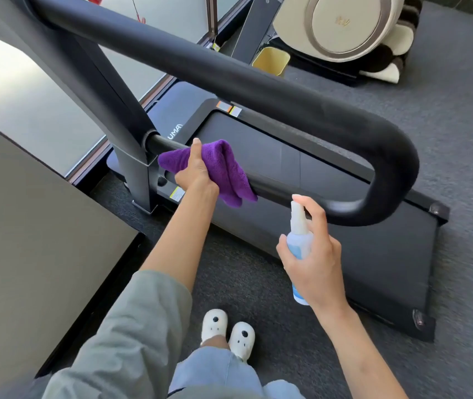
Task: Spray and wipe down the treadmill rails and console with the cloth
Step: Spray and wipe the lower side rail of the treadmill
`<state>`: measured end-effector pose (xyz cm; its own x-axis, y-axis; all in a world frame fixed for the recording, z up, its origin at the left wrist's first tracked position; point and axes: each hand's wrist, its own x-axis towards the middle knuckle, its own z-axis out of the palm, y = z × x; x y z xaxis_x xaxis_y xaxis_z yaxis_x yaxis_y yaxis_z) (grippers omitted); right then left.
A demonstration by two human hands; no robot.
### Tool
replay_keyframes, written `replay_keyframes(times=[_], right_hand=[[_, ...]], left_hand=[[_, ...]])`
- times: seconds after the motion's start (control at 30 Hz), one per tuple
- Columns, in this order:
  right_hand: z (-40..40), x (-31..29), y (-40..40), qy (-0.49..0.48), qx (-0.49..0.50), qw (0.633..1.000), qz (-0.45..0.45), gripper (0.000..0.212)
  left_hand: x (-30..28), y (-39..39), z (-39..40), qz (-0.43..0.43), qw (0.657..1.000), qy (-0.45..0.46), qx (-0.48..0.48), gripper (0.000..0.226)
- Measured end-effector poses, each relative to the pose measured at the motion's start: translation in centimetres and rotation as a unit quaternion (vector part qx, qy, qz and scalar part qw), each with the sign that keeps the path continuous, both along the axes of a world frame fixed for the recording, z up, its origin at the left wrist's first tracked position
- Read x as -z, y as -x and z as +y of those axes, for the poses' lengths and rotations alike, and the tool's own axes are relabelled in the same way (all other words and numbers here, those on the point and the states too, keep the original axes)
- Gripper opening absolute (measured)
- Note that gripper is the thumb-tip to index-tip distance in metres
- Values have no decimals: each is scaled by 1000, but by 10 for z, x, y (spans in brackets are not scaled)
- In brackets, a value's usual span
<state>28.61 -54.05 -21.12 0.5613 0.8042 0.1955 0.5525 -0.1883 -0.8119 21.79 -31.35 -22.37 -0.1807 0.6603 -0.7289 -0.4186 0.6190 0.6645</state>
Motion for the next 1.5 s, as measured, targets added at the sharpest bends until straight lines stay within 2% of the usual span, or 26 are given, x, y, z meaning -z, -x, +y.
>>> replay_keyframes(times=[0.2,0.4,0.6,0.77,0.9,1.03,1.13,1.23,1.3,1.43,1.5], right_hand=[[13,3,6,8,-17,1000,-6,65],[-4,15,-5,0,-76,997,7,69],[-31,26,-47,-6,-162,987,12,66],[-61,8,-96,-9,-271,963,2,66],[-71,-5,-130,-40,-318,947,-10,67],[-79,-10,-150,-69,-335,940,-4,71],[-85,-6,-162,-91,-347,933,-15,72],[-87,-4,-173,-106,-330,938,-11,65],[-83,-5,-181,-107,-318,942,-3,62],[-70,-9,-198,-118,-314,942,4,64],[-65,-11,-206,-118,-328,937,17,67]], left_hand=[[6,-5,-2,-24,1000,-4,-2,76],[6,-15,-21,-52,998,14,32,52],[3,-38,-54,-62,998,-1,14,65],[-10,-64,-92,-59,998,-3,15,62],[-13,-92,-129,-53,998,-10,17,53],[-1,-113,-156,-82,996,-22,22,50],[7,-125,-165,-133,991,-12,13,32],[9,-122,-154,-87,995,8,-42,31],[7,-117,-149,-119,993,-13,-18,23],[2,-125,-163,-160,986,-40,-17,25],[0,-134,-174,-148,987,-56,-29,26]])
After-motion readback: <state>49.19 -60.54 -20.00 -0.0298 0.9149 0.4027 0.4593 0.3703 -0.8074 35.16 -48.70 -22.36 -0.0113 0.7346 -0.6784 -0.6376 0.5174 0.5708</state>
